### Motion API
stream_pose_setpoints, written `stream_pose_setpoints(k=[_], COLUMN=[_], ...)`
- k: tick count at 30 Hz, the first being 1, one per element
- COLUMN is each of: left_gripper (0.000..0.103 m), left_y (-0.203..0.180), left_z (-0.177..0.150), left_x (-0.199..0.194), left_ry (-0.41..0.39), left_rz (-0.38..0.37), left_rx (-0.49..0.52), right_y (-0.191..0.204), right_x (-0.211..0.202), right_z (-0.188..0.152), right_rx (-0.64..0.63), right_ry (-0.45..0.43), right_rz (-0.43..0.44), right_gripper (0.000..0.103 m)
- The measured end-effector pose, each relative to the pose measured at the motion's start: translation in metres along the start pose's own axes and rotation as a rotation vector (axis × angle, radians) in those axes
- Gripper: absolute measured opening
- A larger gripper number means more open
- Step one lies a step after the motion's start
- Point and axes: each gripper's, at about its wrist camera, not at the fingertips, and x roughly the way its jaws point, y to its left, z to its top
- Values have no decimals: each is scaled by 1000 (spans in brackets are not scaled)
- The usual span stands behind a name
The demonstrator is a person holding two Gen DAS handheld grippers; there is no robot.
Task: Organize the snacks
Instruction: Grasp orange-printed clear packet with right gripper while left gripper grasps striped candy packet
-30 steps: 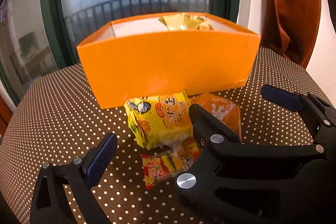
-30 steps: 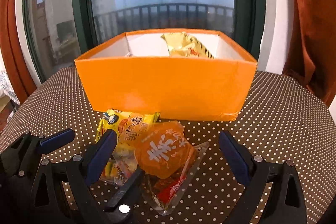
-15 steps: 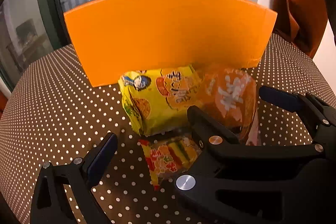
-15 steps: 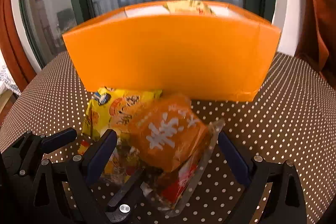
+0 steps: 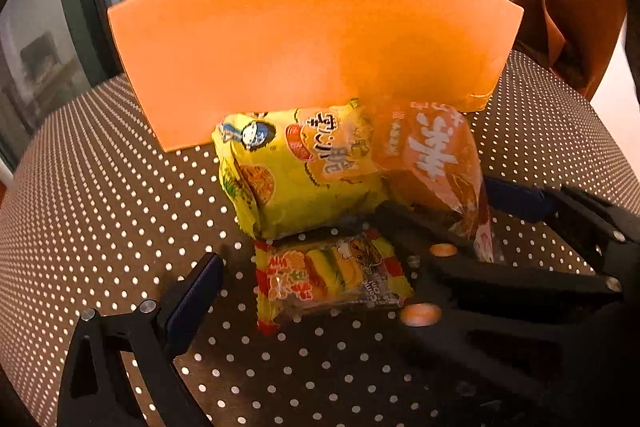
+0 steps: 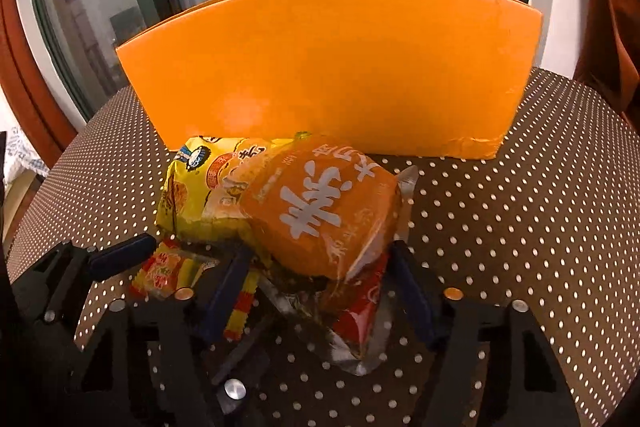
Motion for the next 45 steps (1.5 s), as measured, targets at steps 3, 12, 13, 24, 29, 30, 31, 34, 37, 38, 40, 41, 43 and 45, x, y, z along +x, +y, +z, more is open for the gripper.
stream_pose_setpoints(k=[3,12,13,24,29,30,31,34,37,38,40,41,43,45], left_gripper=[100,92,90,61,59,59,59,59,59,59,59,59,59,60], left_y=[5,2,0,1,3,4,3,2,2,2,2,3,5,7], left_z=[-1,-3,-4,-26,-37,-40,-44,-54,-63,-66,-72,-74,-76,-76], left_x=[1,-5,-6,-31,-40,-41,-44,-51,-58,-61,-65,-66,-68,-68], left_ry=[-1,-10,-12,-39,-43,-43,-43,-43,-42,-42,-44,-45,-44,-41], left_rz=[6,-4,-7,-13,-20,-19,-18,-10,-9,-8,-8,-8,-7,-8], left_rx=[-3,16,17,-1,-17,-18,-20,-19,-15,-12,-8,-8,-12,-18], right_y=[-9,-30,-31,-23,-24,-23,-24,-24,-23,-23,-23,-24,-25,-26], right_x=[-7,-27,-28,-34,-39,-40,-41,-45,-48,-50,-49,-49,-50,-51], right_z=[-5,-16,-17,-23,-24,-25,-26,-31,-37,-40,-42,-42,-44,-42], right_rx=[29,66,62,52,43,44,45,49,44,43,47,48,36,25], right_ry=[-5,-29,-35,-35,-48,-49,-48,-38,-29,-18,1,8,-3,-22], right_rz=[10,-29,-39,-51,-64,-65,-64,-56,-54,-53,-56,-58,-88,-126], right_gripper=[61,54,54,53,53,53,53,53,54,56,62,65,78,84])
